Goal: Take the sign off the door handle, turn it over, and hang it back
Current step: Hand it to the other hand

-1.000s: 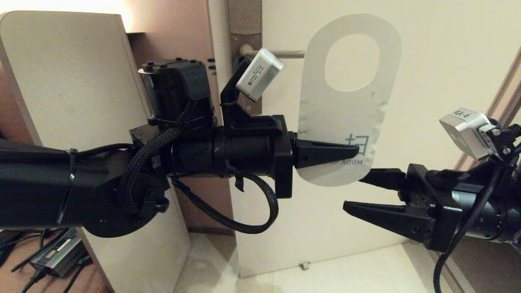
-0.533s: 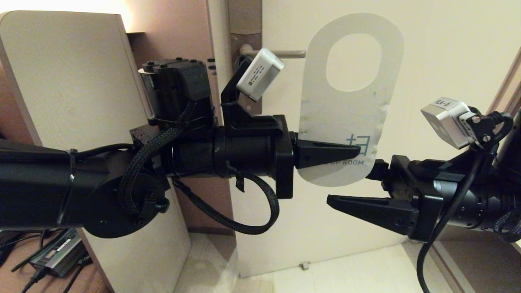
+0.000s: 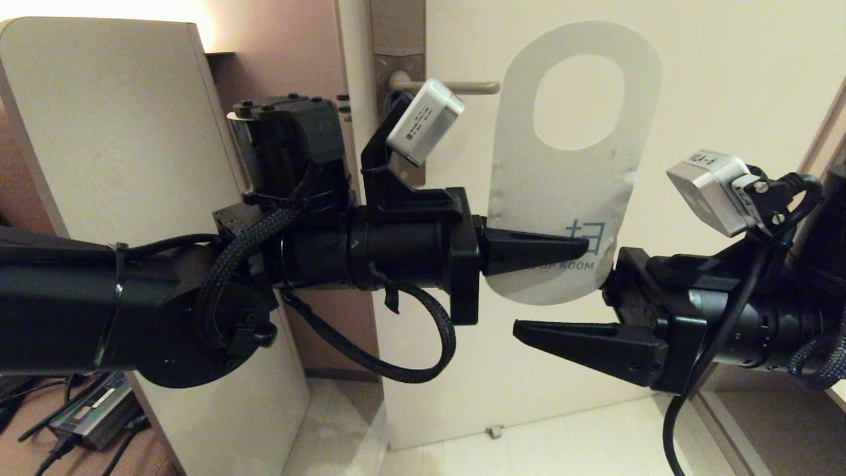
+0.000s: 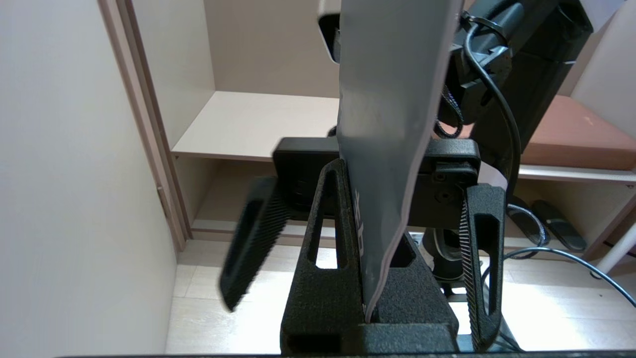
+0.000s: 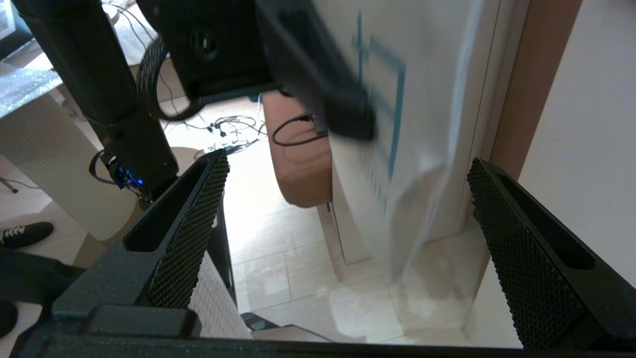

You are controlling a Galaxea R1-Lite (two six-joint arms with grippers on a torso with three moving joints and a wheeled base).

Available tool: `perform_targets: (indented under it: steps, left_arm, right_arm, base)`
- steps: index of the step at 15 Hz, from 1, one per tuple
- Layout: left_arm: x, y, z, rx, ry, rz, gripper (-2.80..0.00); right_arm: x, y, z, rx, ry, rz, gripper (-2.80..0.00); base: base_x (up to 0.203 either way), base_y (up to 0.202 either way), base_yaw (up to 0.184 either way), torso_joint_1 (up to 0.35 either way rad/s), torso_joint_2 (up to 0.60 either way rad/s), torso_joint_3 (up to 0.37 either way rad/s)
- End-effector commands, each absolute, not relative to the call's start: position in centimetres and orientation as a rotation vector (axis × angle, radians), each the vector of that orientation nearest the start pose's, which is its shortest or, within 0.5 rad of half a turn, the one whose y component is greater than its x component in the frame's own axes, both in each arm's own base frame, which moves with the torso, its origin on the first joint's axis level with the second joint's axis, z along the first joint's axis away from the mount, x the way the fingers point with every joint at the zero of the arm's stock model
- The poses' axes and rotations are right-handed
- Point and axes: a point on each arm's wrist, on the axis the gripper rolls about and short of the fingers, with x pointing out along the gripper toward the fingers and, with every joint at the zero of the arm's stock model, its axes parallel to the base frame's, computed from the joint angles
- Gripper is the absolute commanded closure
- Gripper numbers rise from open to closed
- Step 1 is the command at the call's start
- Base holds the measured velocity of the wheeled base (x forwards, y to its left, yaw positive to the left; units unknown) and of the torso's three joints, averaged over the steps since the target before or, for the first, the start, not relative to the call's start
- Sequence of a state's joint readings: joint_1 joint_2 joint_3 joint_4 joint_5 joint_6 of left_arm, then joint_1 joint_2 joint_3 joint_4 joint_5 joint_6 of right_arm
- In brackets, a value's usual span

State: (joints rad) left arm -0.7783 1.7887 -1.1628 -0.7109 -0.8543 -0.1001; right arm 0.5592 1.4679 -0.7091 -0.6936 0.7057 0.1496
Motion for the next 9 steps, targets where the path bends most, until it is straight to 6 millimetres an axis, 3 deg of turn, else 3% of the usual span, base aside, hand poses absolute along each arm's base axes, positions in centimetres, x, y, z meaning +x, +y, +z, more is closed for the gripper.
perform_targets:
  steps: [1,9]
  left_arm:
    - [23.25,-25.59,25.92,-0.074,-0.013,-1.645,0.0]
    - [22.96,-25.67,25.99,-0.074,-0.015,-1.653,0.0]
  right_arm:
    - [20.16,14.48,22.89,0.134,0.155,1.268,-2.8]
    - [20.22,14.82,22.75,0.135,0.163,1.276,-2.8]
  base:
    - [0.0,0.0,0.0,0.0,0.0,0.0]
    - [0.0,0.0,0.0,0.0,0.0,0.0]
